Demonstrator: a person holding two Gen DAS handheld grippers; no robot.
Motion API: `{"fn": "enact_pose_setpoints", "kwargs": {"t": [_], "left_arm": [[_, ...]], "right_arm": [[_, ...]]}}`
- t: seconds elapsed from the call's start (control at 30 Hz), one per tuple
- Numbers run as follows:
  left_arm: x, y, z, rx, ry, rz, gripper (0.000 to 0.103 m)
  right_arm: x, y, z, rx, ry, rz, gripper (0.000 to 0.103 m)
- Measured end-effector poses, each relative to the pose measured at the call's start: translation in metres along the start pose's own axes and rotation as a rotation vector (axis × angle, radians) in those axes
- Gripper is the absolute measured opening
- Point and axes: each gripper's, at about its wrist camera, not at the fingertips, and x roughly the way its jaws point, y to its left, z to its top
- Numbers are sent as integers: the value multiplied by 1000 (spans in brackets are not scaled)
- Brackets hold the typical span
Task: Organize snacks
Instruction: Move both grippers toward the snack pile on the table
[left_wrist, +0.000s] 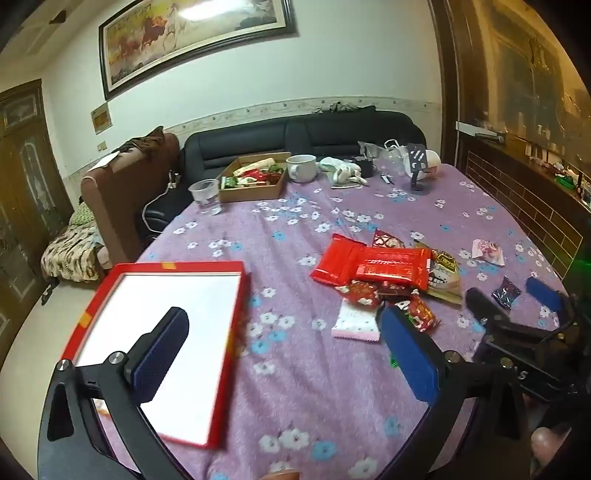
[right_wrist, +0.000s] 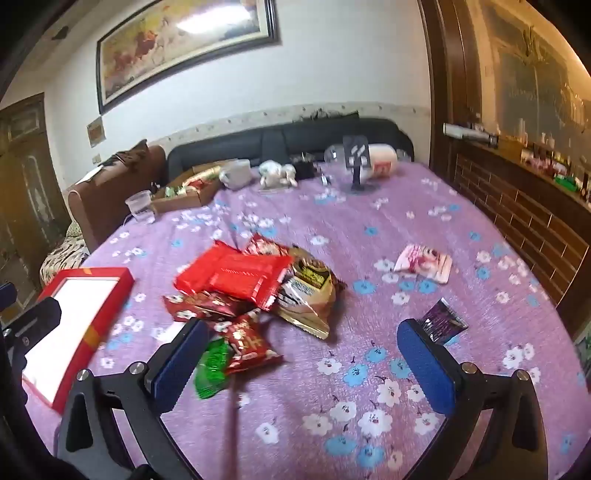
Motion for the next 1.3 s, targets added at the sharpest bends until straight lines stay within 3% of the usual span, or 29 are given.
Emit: {"fn": "enact_pose_setpoints", "kwargs": {"t": [0.07,0.13,0.23,0.57,1.3], "left_arm": [[0,-2,-2,5,-3,14,103],[-17,8,-12,-57,-36,-10,103],[-29,34,-10,-105,8,-31,103],[-46,56,-8,-128,22,-55,103],[-12,68,-12,-159,83,-31,103]], "right_arm": [[2,-1,1,-1,-10,-9,103],[2,11,10,-32,-20,-35,103],[-58,24,2,-68,-151,-14,103],[-98,36,2,-75,-176,4,103],[-68,41,4,-65,-116,-3,103]]}}
